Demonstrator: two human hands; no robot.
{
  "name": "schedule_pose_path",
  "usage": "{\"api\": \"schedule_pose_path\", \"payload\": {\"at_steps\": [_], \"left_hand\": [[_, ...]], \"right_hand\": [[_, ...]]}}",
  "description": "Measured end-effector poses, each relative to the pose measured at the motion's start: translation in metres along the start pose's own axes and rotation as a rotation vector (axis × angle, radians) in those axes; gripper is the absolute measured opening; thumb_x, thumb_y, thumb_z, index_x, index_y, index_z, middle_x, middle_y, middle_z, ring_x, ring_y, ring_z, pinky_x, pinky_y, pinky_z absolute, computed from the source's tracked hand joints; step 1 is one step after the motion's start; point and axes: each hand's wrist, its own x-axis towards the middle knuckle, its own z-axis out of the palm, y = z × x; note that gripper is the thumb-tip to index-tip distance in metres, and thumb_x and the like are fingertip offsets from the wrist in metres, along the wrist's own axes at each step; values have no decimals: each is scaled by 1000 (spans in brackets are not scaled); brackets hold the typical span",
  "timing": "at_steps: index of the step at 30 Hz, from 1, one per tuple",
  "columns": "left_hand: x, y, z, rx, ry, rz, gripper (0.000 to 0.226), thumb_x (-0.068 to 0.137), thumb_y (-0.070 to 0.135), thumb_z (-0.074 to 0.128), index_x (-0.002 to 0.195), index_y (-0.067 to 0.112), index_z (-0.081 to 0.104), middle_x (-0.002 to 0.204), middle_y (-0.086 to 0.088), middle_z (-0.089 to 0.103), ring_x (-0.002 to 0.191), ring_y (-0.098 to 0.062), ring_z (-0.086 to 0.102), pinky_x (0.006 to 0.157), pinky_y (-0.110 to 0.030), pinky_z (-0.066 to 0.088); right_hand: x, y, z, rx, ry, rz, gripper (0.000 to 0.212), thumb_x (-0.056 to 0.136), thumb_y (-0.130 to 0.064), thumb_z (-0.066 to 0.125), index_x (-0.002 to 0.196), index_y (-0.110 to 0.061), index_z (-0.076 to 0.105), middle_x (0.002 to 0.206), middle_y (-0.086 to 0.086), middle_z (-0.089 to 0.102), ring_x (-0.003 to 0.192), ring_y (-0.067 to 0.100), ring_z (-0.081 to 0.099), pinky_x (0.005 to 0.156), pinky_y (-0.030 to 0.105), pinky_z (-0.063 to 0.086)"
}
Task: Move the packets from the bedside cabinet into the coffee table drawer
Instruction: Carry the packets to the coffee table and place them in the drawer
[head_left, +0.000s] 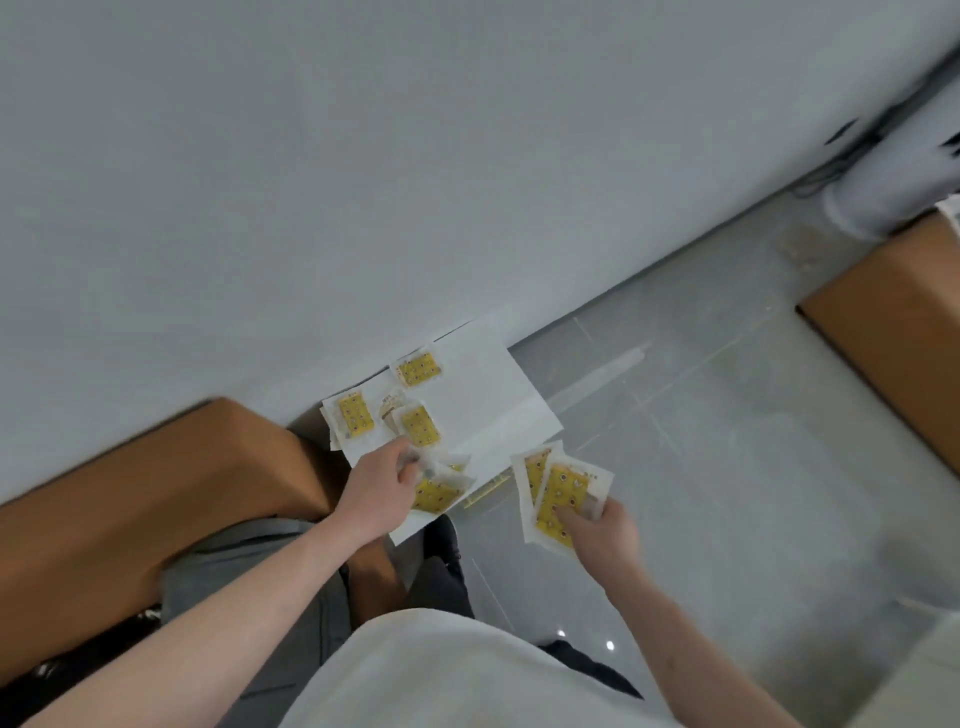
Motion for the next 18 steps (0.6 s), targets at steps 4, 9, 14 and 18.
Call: {"api": "schedule_pose_path", "payload": {"at_steps": [4,9,14,18], "left_hand": [[-23,54,32,66,-49,147,15,104,16,53,101,26,64,90,19,63,78,-1,58,62,-19,39],[-61,130,93,91,-85,262,14,103,14,55,97,24,63,92,6,68,77,-15,62,67,-33,50],[-98,194,154,177,-176,359,12,101,17,56,94,22,64,88,0,68,70,-18,58,63,-34,47],[-111,231,195,268,-290,442,12,102,22,58,93,23,66,86,2,68,71,-16,60,60,-30,44]], "right_hand": [[-42,49,-57,121,92,-21,6,88,-17,76,86,-23,76,73,-21,76,64,-4,71,44,9,46],[-90,123,-129,259,174,1,9,89,-16,74,91,-24,78,80,-18,79,69,-1,74,50,12,50],[-135,182,-188,385,289,46,13,89,-14,73,92,-26,78,83,-17,79,70,-2,74,49,9,49],[-159,215,-219,459,388,78,11,89,-18,75,94,-28,78,85,-15,80,73,0,75,57,16,55]]}}
